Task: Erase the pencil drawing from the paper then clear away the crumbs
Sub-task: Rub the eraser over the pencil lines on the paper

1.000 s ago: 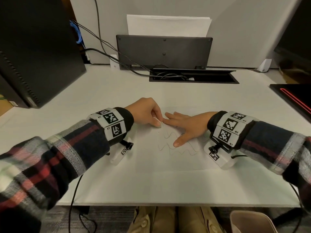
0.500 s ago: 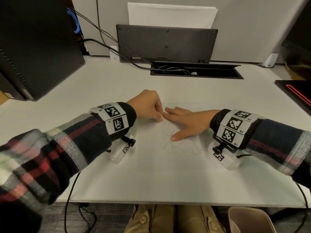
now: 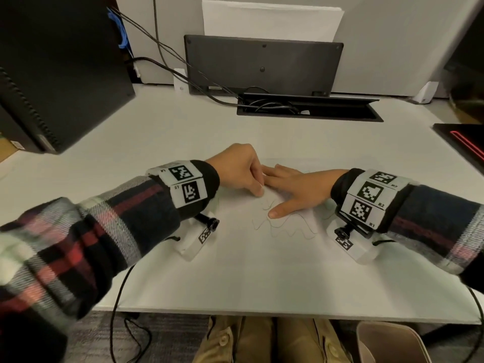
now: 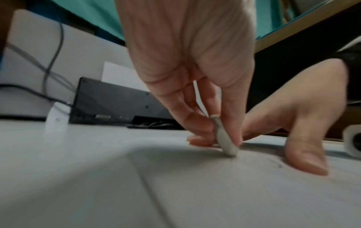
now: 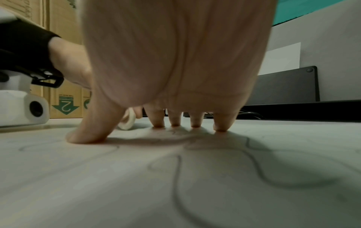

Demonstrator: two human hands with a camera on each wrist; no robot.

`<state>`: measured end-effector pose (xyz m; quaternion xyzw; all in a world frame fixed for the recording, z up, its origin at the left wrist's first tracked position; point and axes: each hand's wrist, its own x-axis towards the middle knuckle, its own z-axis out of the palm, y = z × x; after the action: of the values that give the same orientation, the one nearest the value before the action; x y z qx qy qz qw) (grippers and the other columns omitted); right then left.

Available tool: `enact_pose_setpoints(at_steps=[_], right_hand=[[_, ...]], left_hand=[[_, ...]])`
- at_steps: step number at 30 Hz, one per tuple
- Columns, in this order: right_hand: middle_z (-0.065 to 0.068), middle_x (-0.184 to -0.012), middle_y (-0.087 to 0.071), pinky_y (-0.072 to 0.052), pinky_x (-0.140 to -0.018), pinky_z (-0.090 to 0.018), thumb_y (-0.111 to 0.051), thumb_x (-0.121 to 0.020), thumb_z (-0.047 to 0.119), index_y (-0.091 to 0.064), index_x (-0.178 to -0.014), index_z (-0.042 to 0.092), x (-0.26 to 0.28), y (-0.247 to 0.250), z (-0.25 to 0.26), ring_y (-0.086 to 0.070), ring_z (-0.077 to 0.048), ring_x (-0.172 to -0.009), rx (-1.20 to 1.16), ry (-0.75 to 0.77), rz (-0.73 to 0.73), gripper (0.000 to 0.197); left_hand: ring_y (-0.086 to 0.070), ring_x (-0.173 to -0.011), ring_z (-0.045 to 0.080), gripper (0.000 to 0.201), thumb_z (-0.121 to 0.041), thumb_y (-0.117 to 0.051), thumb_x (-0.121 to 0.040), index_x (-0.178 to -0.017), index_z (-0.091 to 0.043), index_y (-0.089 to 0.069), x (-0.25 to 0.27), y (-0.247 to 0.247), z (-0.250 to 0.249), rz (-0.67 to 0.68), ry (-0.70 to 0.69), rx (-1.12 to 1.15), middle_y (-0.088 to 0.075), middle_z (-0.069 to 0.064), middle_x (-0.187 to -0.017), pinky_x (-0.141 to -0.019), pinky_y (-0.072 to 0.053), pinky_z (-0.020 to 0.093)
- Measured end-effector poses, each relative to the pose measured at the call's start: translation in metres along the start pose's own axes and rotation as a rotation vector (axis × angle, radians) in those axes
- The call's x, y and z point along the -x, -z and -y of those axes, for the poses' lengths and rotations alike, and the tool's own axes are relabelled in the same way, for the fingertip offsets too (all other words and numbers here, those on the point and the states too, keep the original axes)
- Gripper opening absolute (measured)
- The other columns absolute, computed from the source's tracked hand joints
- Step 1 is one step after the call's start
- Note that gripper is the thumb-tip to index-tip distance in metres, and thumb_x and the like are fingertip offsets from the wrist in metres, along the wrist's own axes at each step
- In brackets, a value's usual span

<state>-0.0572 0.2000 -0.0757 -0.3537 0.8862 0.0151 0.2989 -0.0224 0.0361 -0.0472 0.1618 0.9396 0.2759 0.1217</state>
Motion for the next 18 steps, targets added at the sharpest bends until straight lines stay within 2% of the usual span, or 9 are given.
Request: enact_pose_setpoints(at_steps=[3,7,9,11,14,17,18], right_hand=[[0.004,-0.157,0.007,-0.012,-0.116,-0.051,-0.035,-0.051,0.090,0.000,-0.146,0.038,-0.0015,-0.0008,-0.0036,-0.002,-0.028,-0.143,-0.016,0.005,-0.001,0.115],[0.005,-0.157,0.012,-0.009,-0.116,-0.052,-0.041,-0.058,0.089,0.008,-0.146,0.038,-0.0022,-0.0020,-0.0056,0.003,-0.028,-0.144,-0.016,0.009,-0.003,0.113],[0.004,-0.157,0.012,-0.008,-0.117,-0.052,-0.046,-0.066,0.082,0.006,-0.147,0.036,-0.0014,-0.0014,-0.0055,0.005,-0.028,-0.144,-0.015,0.007,-0.002,0.107],[0.004,-0.157,0.011,-0.008,-0.117,-0.051,-0.045,-0.064,0.082,0.005,-0.146,0.037,-0.0009,-0.0011,-0.0056,0.004,-0.027,-0.144,-0.016,0.010,0.001,0.107],[0.006,-0.156,0.015,-0.007,-0.117,-0.052,-0.038,-0.056,0.086,0.010,-0.146,0.039,-0.0014,-0.0010,-0.0044,0.006,-0.027,-0.144,-0.015,0.005,0.005,0.112],[0.003,-0.157,0.013,-0.006,-0.117,-0.051,-0.050,-0.073,0.074,0.006,-0.147,0.034,0.0007,-0.0014,-0.0046,0.007,-0.028,-0.144,-0.012,-0.001,-0.005,0.101],[0.003,-0.157,0.014,-0.006,-0.117,-0.051,-0.050,-0.075,0.072,0.006,-0.147,0.033,0.0011,-0.0012,-0.0054,0.007,-0.028,-0.144,-0.009,0.000,-0.006,0.100]], left_hand=[[-0.054,-0.059,-0.005,0.009,-0.019,-0.079,-0.071,-0.080,-0.019,-0.076,0.0008,-0.0023,-0.0030,0.074,-0.023,-0.011,-0.060,-0.019,-0.060,-0.053,-0.036,0.001],[-0.055,-0.063,-0.001,0.010,-0.018,-0.078,-0.073,-0.083,-0.017,-0.076,-0.0022,0.0013,0.0000,-0.001,-0.013,-0.038,-0.061,-0.016,-0.064,-0.054,-0.037,0.001],[-0.055,-0.063,-0.002,0.010,-0.019,-0.078,-0.072,-0.082,-0.019,-0.076,-0.0008,0.0008,-0.0016,0.054,-0.014,-0.032,-0.061,-0.017,-0.064,-0.055,-0.037,0.003],[-0.055,-0.062,-0.003,0.010,-0.020,-0.079,-0.071,-0.081,-0.019,-0.076,0.0002,-0.0008,-0.0033,0.081,-0.026,-0.034,-0.061,-0.018,-0.063,-0.055,-0.037,0.003],[-0.056,-0.065,-0.001,0.011,-0.019,-0.078,-0.073,-0.083,-0.017,-0.076,-0.0023,0.0012,-0.0011,0.016,-0.006,-0.036,-0.062,-0.016,-0.065,-0.056,-0.037,0.005],[-0.055,-0.060,-0.007,0.009,-0.019,-0.079,-0.071,-0.079,-0.021,-0.075,0.0006,-0.0016,-0.0031,0.097,-0.017,-0.015,-0.060,-0.021,-0.059,-0.053,-0.036,0.002],[-0.055,-0.060,-0.008,0.009,-0.020,-0.079,-0.071,-0.078,-0.022,-0.075,0.0011,-0.0022,-0.0032,0.102,-0.023,-0.009,-0.060,-0.022,-0.057,-0.054,-0.036,0.001]])
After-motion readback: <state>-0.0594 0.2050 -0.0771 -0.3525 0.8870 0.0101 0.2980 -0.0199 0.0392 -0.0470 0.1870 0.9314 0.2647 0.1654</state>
